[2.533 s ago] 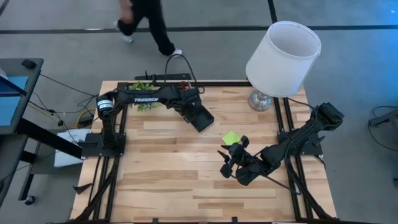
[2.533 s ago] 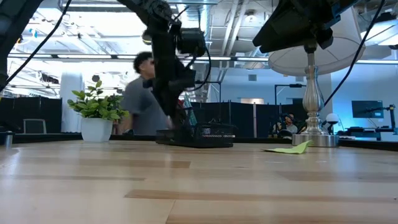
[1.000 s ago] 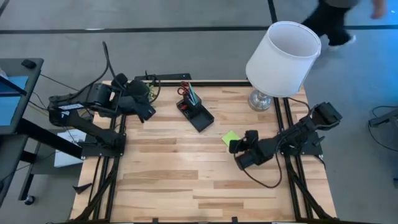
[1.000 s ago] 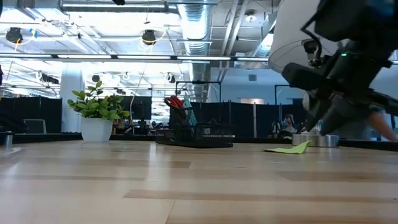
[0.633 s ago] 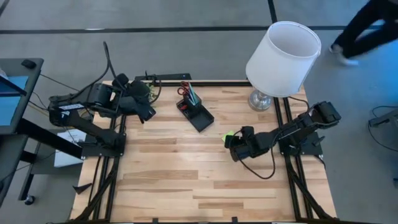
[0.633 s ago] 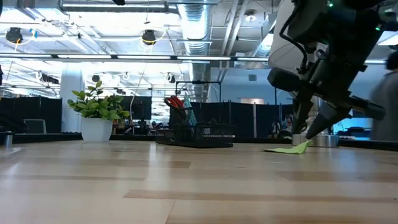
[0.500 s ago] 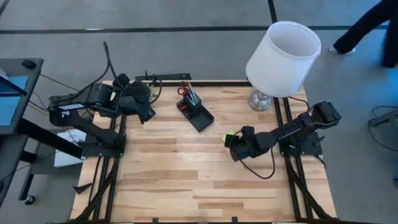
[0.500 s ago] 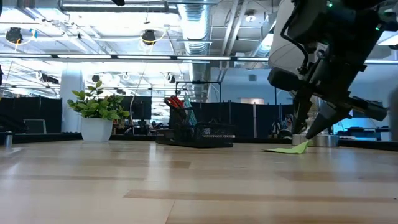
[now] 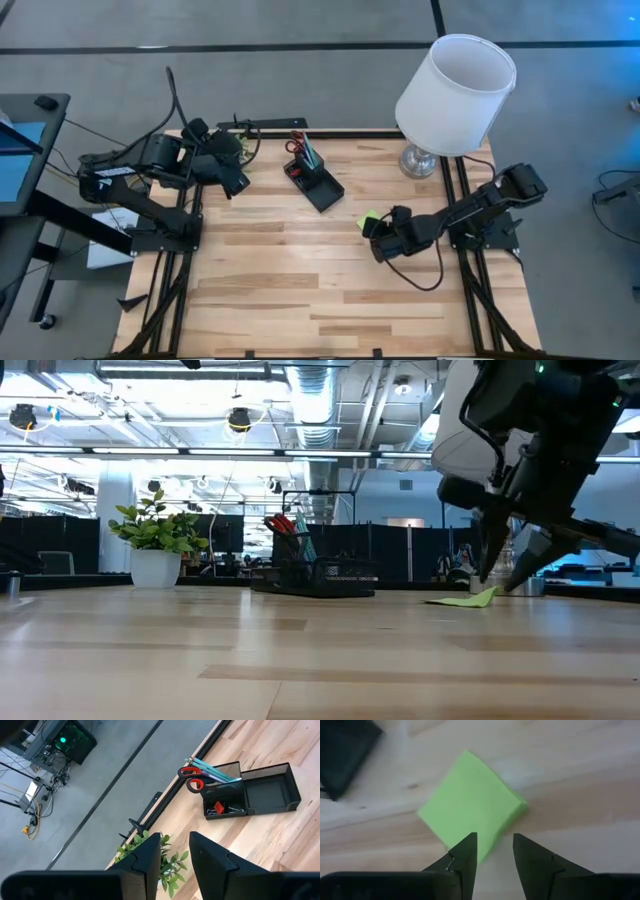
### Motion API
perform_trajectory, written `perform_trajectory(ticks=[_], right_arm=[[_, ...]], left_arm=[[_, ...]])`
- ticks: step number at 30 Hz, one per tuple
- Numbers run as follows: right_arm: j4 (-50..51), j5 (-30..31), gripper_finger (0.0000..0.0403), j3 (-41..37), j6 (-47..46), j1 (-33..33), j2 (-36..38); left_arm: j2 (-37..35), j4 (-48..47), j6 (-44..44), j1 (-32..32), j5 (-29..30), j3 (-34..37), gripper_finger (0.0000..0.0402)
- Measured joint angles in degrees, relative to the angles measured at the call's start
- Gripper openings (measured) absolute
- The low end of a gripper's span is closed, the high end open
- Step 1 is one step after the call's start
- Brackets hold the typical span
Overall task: Pick and place office supplies into organizer
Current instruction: Put the green sticky notes into the desk organizer
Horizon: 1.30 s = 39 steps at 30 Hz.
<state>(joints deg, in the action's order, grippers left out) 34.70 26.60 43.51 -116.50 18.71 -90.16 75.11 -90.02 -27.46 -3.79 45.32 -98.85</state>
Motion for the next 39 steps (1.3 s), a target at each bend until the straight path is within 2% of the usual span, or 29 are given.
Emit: perform_trajectory(ticks=[2,7,14,22,32,39], right_arm=[[0.2,-1.7,0.0120,0.0,-0.9,-0.1,-0.9],[0.2,-0.6,0.0120,0.0,-2.2,-0.3,-3.8],[-0.1,2.0,0.0120,0.0,-2.0,-1.9,-3.7],[-1.5,2.0,0.0120,0.0,0.6,-4.4,-3.6],[-2.1,-0.6,0.0119,0.2,1.6,-7.5,-4.9],[-5.0,1.4,0.0079,0.2,4.2,-8.2,-7.3]], left_arm=[[0.0,0.0,0.0,0.0,0.0,0.0,0.0100],[0.0,0.0,0.5,0.0,0.0,0.0,0.0100],[0.0,0.0,0.9,0.0,0.0,0.0,0.0100],[0.0,0.0,0.9,0.0,-0.1,0.0,0.0100],[0.0,0.0,0.8,0.0,-0.3,0.0,0.0100],[0.0,0.0,0.8,0.0,-0.3,0.0,0.0100]])
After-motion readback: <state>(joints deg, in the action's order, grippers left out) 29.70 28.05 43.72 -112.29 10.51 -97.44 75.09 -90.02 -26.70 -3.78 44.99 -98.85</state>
